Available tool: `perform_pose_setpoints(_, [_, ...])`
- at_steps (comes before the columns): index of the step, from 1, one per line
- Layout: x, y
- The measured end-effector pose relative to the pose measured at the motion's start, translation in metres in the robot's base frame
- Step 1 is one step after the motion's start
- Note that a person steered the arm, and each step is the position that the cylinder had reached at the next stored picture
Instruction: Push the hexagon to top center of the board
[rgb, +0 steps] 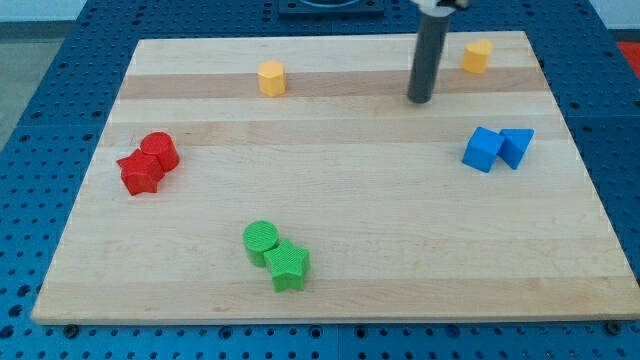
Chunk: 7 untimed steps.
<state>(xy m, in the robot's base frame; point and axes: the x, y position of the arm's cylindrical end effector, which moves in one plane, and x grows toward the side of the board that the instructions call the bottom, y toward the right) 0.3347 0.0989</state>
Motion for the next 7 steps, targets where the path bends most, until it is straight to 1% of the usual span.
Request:
perform_pose_setpoints(1, [0.015,-0.046])
perform_pose_setpoints(3, [0.017,-0.15])
perform_pose_setpoints(5, [0.017,-0.233])
perform_pose_setpoints(6, [-0.02,-0.246])
perform_pose_setpoints(7, [-0.031,-0.246])
